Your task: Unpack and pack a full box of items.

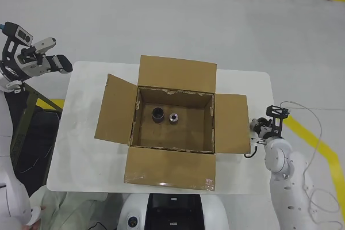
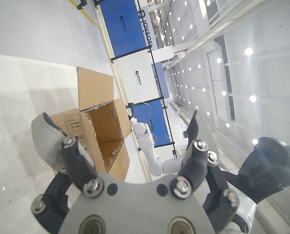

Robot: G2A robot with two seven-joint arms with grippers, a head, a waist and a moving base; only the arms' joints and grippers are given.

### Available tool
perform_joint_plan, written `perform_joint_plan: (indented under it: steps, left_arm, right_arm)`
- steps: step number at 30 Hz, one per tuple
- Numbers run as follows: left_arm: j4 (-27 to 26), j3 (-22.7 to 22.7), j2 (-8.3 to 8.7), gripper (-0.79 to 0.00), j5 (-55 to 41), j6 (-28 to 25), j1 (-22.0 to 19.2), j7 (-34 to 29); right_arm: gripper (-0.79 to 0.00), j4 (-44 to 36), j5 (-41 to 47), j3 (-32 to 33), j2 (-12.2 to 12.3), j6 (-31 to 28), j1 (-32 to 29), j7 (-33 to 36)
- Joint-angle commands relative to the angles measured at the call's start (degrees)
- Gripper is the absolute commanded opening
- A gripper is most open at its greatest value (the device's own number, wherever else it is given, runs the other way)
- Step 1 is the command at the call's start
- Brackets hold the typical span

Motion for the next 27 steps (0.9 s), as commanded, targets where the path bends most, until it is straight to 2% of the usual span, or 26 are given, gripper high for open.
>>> perform_joint_plan:
  steps: [1, 15, 19, 27]
  left_arm:
    - [0.0, 0.0, 0.00, 0.000, 0.0, 0.0, 0.0, 0.0]
    - [0.0, 0.0, 0.00, 0.000, 0.0, 0.0, 0.0, 0.0]
    - [0.0, 0.0, 0.00, 0.000, 0.0, 0.0, 0.0, 0.0]
    - [0.0, 0.0, 0.00, 0.000, 0.0, 0.0, 0.0, 0.0]
  right_arm:
    - [-0.785, -1.9, 0.3, 0.2, 0.0, 0.0, -1.0, -0.5]
    - [-0.785, -17.7, -0.4, 2.0, 0.3, 2.1, -8.1, -5.7]
    - [-0.785, -21.5, -1.9, 1.0, 0.3, 3.3, -9.0, -6.1]
    - [-0.785, -29.8, -3.0, -2.3, 0.3, 1.3, -10.1, -5.9]
